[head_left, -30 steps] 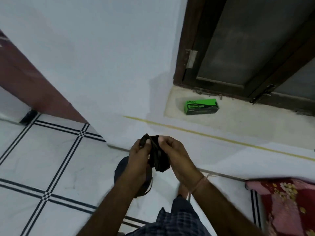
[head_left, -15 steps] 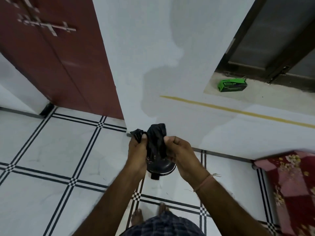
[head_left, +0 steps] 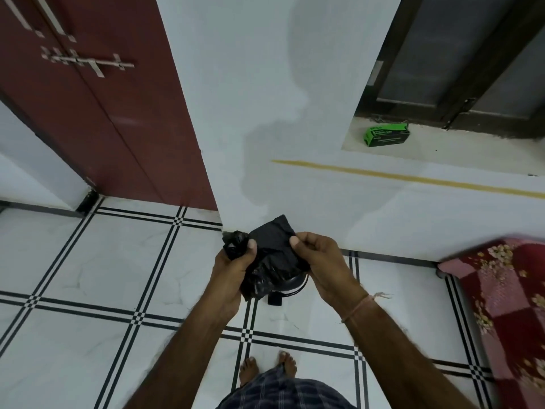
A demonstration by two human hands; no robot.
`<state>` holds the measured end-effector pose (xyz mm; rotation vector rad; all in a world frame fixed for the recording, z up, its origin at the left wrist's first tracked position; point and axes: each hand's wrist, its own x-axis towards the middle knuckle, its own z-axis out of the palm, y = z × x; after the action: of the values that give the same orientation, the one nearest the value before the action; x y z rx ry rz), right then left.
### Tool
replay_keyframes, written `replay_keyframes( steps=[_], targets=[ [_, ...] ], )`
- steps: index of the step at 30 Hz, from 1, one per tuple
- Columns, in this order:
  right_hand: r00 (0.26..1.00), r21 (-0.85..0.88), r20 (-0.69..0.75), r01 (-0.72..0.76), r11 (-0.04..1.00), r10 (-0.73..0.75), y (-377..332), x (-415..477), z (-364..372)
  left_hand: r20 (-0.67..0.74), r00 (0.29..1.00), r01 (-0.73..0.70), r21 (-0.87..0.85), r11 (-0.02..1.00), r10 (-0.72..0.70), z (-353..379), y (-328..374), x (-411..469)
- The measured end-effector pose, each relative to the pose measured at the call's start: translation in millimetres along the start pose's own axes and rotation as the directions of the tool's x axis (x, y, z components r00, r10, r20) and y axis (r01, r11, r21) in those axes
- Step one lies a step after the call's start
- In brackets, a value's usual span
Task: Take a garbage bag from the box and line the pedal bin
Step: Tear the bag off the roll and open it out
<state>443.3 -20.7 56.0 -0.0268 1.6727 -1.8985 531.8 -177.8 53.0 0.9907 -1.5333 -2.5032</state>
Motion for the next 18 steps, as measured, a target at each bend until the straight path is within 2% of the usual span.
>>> replay_keyframes(
  steps=[2,5,9,13,15,16,17,18],
  targets=[
    [0.998,-0.039,0.008,0.069,0.997,-0.068,-2,-2,-7,0.06,0.998,-0.008,0.109,0.994,0.001,-4,1,-4],
    [0.974,-0.157,0.157,0.188,0.969,-0.164,-14,-3,-16,0.198,0.98,-0.08,0.285,0.955,0.023,-9,6,-13],
    [0.912,-0.366,0.387,0.288,0.885,-0.138,-41,0,-14,0.3,0.945,-0.218,0.292,0.931,0.127,0,18,-22],
    [0.882,-0.422,0.463,0.303,0.855,-0.084,-63,0,-9,0.289,0.934,-0.286,0.249,0.925,0.211,5,24,-23],
    [0.898,-0.402,0.434,0.268,0.876,-0.075,-66,1,-5,0.284,0.94,-0.255,0.216,0.942,0.189,5,27,-24],
    [0.919,-0.41,0.375,0.285,0.867,-0.125,-64,3,-2,0.268,0.946,-0.24,0.199,0.95,0.183,6,28,-24],
    [0.935,-0.463,0.272,0.333,0.821,-0.226,-58,5,1,0.236,0.954,-0.23,0.18,0.956,0.185,8,30,-24],
    [0.916,-0.571,0.114,0.377,0.73,-0.384,-52,4,7,0.198,0.961,-0.227,0.157,0.961,0.195,8,31,-24]
  ],
)
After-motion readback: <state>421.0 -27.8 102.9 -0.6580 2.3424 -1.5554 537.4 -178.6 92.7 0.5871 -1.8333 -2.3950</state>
